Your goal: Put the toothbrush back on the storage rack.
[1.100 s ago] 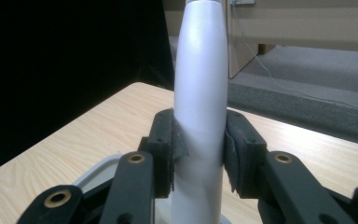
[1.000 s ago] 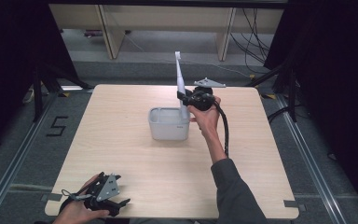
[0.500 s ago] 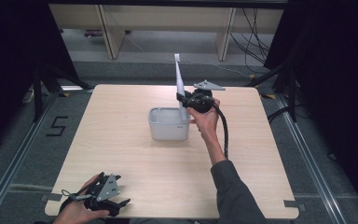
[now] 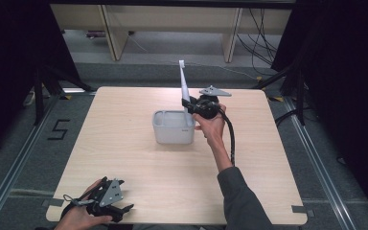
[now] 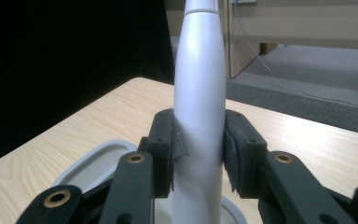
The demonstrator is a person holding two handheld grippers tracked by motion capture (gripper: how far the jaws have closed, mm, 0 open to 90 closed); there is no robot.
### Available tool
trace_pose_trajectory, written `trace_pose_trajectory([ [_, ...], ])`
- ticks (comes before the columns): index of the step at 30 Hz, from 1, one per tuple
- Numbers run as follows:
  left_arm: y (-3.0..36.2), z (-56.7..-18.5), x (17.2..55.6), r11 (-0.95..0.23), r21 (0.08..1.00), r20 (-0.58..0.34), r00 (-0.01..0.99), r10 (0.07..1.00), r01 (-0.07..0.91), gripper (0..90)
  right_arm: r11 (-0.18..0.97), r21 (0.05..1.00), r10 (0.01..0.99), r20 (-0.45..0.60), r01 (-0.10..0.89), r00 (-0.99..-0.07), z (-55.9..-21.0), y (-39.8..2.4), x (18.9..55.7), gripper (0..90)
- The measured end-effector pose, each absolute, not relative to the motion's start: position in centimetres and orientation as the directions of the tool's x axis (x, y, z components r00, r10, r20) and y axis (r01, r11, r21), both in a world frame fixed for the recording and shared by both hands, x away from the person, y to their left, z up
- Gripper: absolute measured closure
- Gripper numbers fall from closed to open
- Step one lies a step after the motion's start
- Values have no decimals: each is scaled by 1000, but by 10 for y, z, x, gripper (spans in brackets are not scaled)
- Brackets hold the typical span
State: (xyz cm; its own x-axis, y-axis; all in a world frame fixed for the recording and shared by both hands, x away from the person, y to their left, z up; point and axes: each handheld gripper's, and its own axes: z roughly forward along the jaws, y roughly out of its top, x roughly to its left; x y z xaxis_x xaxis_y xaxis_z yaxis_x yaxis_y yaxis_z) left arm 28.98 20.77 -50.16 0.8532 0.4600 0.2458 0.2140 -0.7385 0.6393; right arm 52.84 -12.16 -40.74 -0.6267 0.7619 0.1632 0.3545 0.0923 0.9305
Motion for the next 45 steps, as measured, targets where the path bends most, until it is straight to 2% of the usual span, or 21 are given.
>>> trace_pose_trajectory([
  [2, 208, -501, 289, -744, 634, 247, 856, 455, 212, 164, 80, 923, 761, 188, 377, -621, -408, -121, 526, 666],
  [3, 208, -502, 290, -738, 640, 247, 852, 461, 214, 164, 95, 929, 767, 161, 358, -622, -409, -121, 526, 666],
  [12, 207, -502, 290, -738, 639, 246, 852, 463, 216, 164, 88, 921, 760, 184, 379, -623, -413, -125, 522, 665],
  [17, 207, -502, 289, -741, 635, 245, 853, 460, 217, 164, 102, 928, 757, 161, 358, -633, -415, -128, 520, 666],
  [21, 208, -502, 290, -746, 631, 247, 855, 456, 215, 164, 111, 921, 755, 167, 374, -635, -417, -129, 517, 666],
  [22, 208, -502, 290, -745, 631, 246, 855, 456, 216, 164, 86, 911, 760, 202, 404, -618, -417, -129, 513, 666],
  [23, 208, -502, 289, -743, 634, 246, 854, 459, 217, 163, 111, 923, 753, 163, 368, -637, -418, -131, 516, 666],
  [30, 208, -502, 289, -741, 636, 236, 859, 453, 216, 164, 133, 912, 765, 154, 387, -626, -423, -131, 513, 666],
  [31, 208, -502, 289, -745, 631, 237, 861, 451, 216, 164, 162, 918, 768, 113, 361, -630, -424, -133, 514, 666],
  [34, 208, -502, 289, -743, 633, 234, 860, 454, 219, 164, 145, 914, 764, 141, 380, -630, -427, -132, 513, 666],
  [45, 208, -503, 290, -745, 629, 240, 856, 458, 222, 164, 169, 912, 769, 114, 373, -629, -433, -132, 514, 666],
])
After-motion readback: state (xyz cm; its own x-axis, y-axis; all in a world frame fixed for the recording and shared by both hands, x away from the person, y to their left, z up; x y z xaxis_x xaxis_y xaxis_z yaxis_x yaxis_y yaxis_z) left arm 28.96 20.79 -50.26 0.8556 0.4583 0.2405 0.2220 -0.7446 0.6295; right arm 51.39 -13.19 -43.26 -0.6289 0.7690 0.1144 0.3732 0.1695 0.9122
